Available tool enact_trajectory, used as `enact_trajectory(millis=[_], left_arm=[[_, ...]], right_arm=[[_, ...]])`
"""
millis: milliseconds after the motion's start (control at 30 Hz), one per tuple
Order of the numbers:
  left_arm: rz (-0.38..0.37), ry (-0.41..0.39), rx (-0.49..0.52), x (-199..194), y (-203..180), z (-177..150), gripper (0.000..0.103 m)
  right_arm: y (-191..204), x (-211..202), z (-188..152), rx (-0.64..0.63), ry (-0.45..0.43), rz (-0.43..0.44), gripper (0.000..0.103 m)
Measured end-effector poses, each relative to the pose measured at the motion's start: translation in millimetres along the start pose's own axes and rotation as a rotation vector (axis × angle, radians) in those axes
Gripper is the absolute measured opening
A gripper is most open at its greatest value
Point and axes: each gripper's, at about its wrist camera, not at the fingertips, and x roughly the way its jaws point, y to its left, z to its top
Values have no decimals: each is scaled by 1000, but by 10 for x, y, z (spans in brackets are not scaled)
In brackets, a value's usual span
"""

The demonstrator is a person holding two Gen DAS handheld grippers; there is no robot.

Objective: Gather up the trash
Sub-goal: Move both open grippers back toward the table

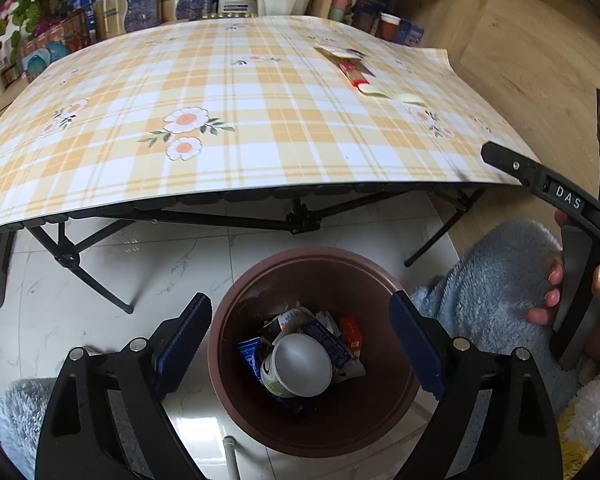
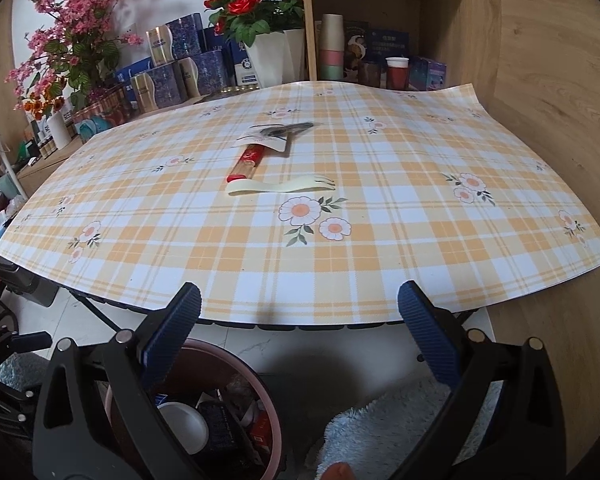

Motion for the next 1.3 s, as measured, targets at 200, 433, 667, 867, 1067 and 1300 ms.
enact_trajectory(millis=[200, 433, 667, 867, 1067, 1300], left_arm=[[3, -22, -39, -31, 66, 26, 88], [-3, -38, -95, -38, 160, 39, 88], [-15, -49, -143, -56, 242, 60, 88], [-20, -114, -144, -202, 279, 205, 88], [25, -175, -84, -278, 339, 658, 88], [19, -218, -143, -150, 585, 1182, 87]], right_arm=[[-75, 28, 15, 37, 8, 82, 97], [-44, 66, 17, 34, 22, 74, 97], [-120, 143, 45, 87, 38, 121, 97], [-213, 268, 314, 104, 81, 157, 97], [-341, 601, 945, 154, 88, 194, 91], [-239, 1415, 1636, 173, 147, 221, 75]])
